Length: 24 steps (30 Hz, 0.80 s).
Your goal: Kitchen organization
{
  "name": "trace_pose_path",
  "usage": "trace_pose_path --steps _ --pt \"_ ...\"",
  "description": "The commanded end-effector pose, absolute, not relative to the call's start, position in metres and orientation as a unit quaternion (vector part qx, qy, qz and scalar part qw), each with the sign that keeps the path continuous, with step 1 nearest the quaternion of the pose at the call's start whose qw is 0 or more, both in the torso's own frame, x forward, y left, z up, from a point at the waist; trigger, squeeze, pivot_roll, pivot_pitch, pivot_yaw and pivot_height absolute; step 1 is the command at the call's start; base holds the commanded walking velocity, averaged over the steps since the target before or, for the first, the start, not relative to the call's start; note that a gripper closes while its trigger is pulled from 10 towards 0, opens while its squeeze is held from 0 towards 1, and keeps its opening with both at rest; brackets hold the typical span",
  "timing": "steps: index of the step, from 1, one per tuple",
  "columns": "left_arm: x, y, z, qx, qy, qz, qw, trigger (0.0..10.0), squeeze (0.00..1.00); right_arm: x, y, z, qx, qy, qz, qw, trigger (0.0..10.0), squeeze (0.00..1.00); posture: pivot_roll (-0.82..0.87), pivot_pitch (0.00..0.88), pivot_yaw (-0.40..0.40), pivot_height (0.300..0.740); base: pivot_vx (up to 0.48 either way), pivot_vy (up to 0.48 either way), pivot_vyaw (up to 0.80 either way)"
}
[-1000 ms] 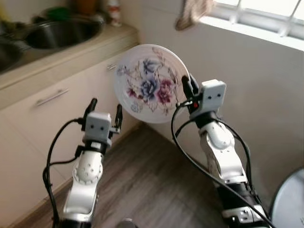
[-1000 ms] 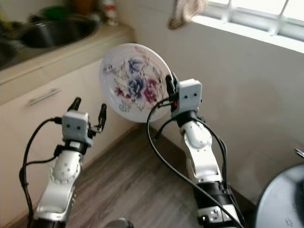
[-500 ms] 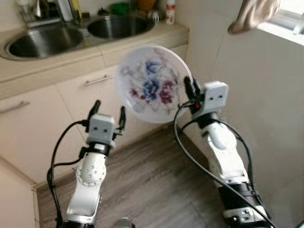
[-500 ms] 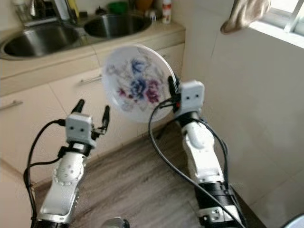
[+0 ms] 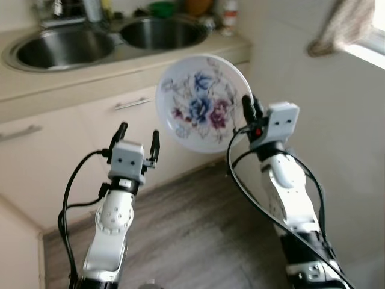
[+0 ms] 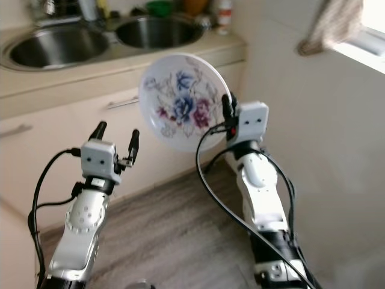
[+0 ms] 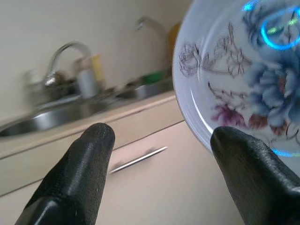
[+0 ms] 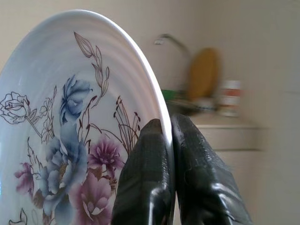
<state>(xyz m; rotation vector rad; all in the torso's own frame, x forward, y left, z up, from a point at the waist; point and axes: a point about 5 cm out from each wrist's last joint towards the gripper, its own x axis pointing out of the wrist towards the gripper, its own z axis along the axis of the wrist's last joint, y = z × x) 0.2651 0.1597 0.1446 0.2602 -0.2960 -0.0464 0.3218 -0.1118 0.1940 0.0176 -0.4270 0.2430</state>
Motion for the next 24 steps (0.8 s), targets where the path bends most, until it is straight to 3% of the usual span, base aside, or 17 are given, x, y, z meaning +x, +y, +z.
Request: trace_pose_path --steps 1,4,22,24 --pt "0.266 0.155 0.148 0.124 -0.156 -0.031 0.98 10.0 0.0 0.321 -0.113 0.2 0.008 -0.228 0.12 0.966 0.0 0.0 0.04 0.006 -0.035 0.74 0.394 0.0 0.8" --pt "0.266 0.155 0.149 0.124 -0.156 -0.03 0.979 10.0 0.0 0.321 -0.114 0.2 0.01 -0.229 0.118 0.966 0.0 0.0 0.04 0.013 -0.034 0.74 0.385 0.0 0.73" --pt "0.266 0.155 0.149 0.123 -0.156 -0.031 0.98 10.0 0.0 0.325 -0.115 0.21 0.011 -0.248 0.117 0.962 0.0 0.0 0.04 0.016 -0.036 0.74 0.319 0.0 0.0" --pt "0.266 0.155 0.149 0.123 -0.156 -0.031 0.98 10.0 0.0 0.326 -0.115 0.211 0.008 -0.25 0.116 0.961 0.0 0.0 0.04 0.016 -0.035 0.74 0.298 0.0 0.8"
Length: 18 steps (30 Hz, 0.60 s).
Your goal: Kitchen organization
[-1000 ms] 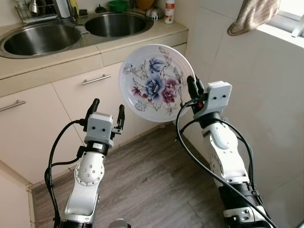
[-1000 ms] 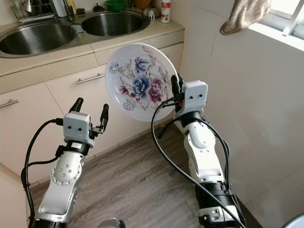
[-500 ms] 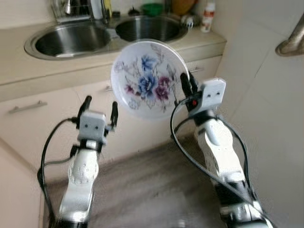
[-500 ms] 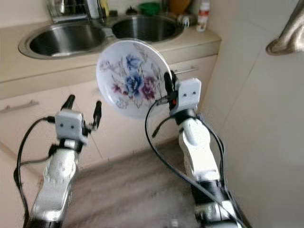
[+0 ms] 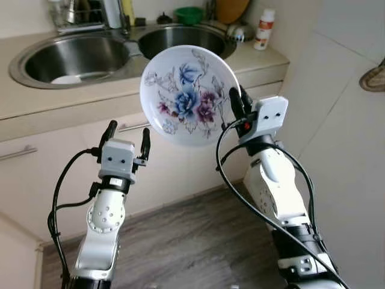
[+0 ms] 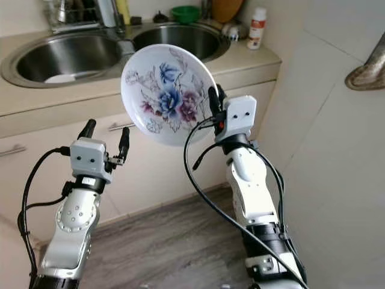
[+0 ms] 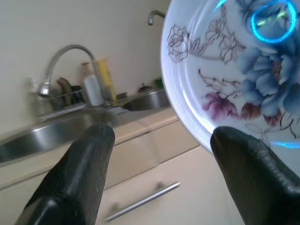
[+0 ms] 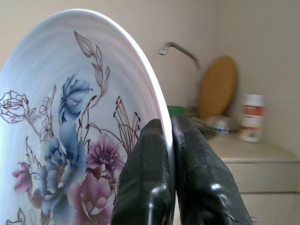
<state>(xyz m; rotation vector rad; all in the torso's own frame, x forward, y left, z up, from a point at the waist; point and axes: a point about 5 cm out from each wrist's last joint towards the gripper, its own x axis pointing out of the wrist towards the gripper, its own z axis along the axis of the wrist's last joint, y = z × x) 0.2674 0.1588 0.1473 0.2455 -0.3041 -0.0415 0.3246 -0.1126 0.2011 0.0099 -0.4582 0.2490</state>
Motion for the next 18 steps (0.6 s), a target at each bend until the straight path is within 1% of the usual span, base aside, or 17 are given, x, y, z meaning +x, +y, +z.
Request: trace_pose_path --steps 1,7,18 --pt "0.2662 0.1549 0.1491 0.123 -0.156 -0.031 0.98 10.0 0.0 0.3256 -0.115 0.2115 0.006 -0.251 0.116 0.961 0.0 0.0 0.04 0.016 -0.035 0.74 0.296 0.0 0.8" --pt "0.2662 0.1548 0.1491 0.123 -0.155 -0.032 0.98 10.0 0.0 0.3263 -0.114 0.2137 0.005 -0.256 0.117 0.96 0.0 0.0 0.04 0.018 -0.035 0.74 0.299 0.0 0.75" --pt "0.2662 0.155 0.1488 0.123 -0.155 -0.032 0.98 10.0 0.0 0.3284 -0.1138 0.2178 0.011 -0.265 0.115 0.957 0.0 0.0 0.04 0.018 -0.035 0.74 0.296 0.0 0.0"
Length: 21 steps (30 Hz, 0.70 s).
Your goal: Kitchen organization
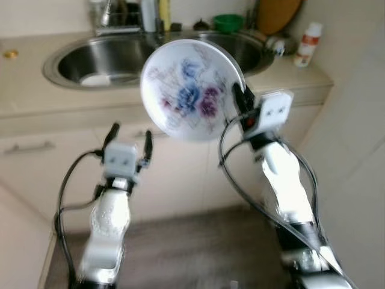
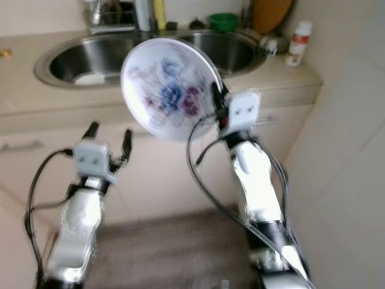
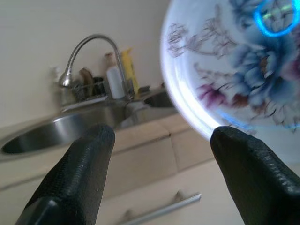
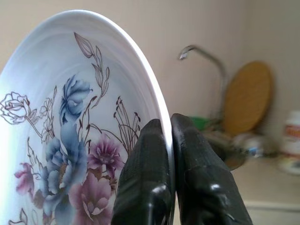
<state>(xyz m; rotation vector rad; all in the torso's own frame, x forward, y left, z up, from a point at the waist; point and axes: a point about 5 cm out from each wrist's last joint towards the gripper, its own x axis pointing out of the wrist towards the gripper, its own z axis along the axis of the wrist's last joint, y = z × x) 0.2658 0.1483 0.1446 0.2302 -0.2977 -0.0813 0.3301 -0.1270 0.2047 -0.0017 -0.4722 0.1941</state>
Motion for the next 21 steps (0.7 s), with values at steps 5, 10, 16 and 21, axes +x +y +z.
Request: trace_pose_path --steps 5,10,16,21 --pt "0.2662 0.1545 0.149 0.122 -0.155 -0.033 0.98 10.0 0.0 0.3291 -0.1134 0.2202 0.011 -0.27 0.116 0.956 0.0 0.0 0.04 0.018 -0.035 0.74 0.296 0.0 0.0" --pt "0.2661 0.154 0.1492 0.122 -0.156 -0.033 0.98 10.0 0.0 0.3294 -0.1137 0.2212 0.009 -0.272 0.116 0.955 0.0 0.0 0.04 0.021 -0.036 0.74 0.295 0.0 0.16" --pt "0.2663 0.1542 0.1492 0.121 -0.156 -0.034 0.98 10.0 0.0 0.33 -0.1134 0.2219 0.01 -0.274 0.115 0.955 0.0 0.0 0.05 0.021 -0.037 0.74 0.296 0.0 0.67" --pt "0.2666 0.154 0.1491 0.121 -0.156 -0.034 0.98 10.0 0.0 0.3304 -0.1138 0.2222 0.013 -0.275 0.114 0.955 0.0 0.0 0.04 0.019 -0.036 0.74 0.295 0.0 0.0"
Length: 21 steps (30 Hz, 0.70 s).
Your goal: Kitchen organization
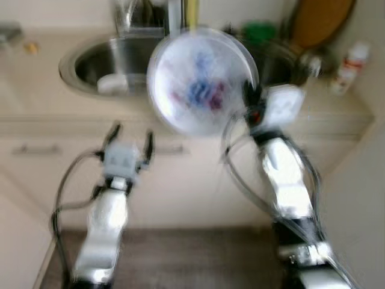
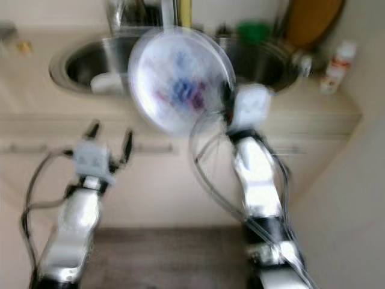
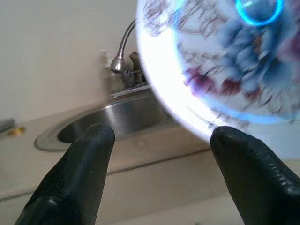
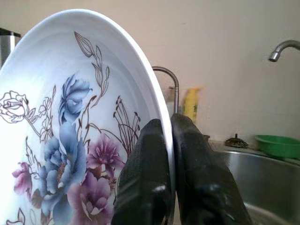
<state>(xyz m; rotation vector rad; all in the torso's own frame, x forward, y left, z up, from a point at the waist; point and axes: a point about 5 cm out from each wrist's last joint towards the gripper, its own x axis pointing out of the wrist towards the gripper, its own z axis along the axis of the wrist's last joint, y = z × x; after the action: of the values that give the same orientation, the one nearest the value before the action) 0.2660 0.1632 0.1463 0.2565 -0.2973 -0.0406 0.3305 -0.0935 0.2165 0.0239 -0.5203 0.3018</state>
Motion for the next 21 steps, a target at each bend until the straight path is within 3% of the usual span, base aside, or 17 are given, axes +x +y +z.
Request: trace_pose_path --steps 1,21 --pt "0.267 0.154 0.149 0.121 -0.156 -0.034 0.98 10.0 0.0 0.331 -0.114 0.222 0.013 -0.275 0.113 0.955 0.0 0.0 0.04 0.019 -0.036 0.74 0.296 0.0 0.0" --pt "0.266 0.153 0.148 0.121 -0.155 -0.036 0.98 10.0 0.0 0.333 -0.122 0.234 0.027 -0.303 0.081 0.949 0.0 0.0 0.05 0.009 -0.034 0.74 0.295 0.0 0.0"
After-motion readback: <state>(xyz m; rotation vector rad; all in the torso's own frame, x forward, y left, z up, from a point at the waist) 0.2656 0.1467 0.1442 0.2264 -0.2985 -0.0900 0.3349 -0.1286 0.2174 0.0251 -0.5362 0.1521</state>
